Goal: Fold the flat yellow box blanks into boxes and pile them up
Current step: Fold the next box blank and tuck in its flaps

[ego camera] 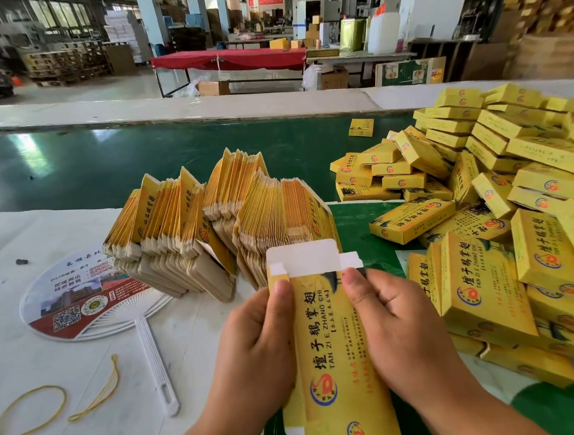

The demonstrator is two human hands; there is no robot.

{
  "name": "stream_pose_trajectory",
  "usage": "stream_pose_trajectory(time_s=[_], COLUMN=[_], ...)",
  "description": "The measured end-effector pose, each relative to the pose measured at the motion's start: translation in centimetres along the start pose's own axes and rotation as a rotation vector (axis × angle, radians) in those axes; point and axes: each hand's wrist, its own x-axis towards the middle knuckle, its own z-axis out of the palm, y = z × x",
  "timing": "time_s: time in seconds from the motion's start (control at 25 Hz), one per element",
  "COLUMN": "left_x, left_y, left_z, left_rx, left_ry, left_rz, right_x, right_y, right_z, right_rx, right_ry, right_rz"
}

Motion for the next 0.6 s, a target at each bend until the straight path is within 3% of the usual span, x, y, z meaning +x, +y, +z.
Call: stream_pose_trajectory(time_s=[0.12, 0.32, 0.48, 0.6], left_x=[0.1, 0.1, -0.1, -0.1], left_y=[0.0, 0.6, 0.7, 0.7], left_z=[-0.3, -0.4, -0.4, -0.7], left_rx=[-0.072, -0.086, 0.043, -0.081], left_ry=[0.023, -0.076, -0.168, -0.217], left_rz=[-0.034, -0.055, -0.024, -0.039], right_x=[-0.2, -0.5, 0.1, 0.0], right_y=[-0.1, 0.3, 1.0, 1.1], right_z=[0.1, 0.3, -0.3, -0.4], right_rx=[0.031, 0.029, 0.172, 0.271], right_ry=[-0.027, 0.057, 0.094, 0.066], right_rz=[-0.023, -0.053, 0.046, -0.045])
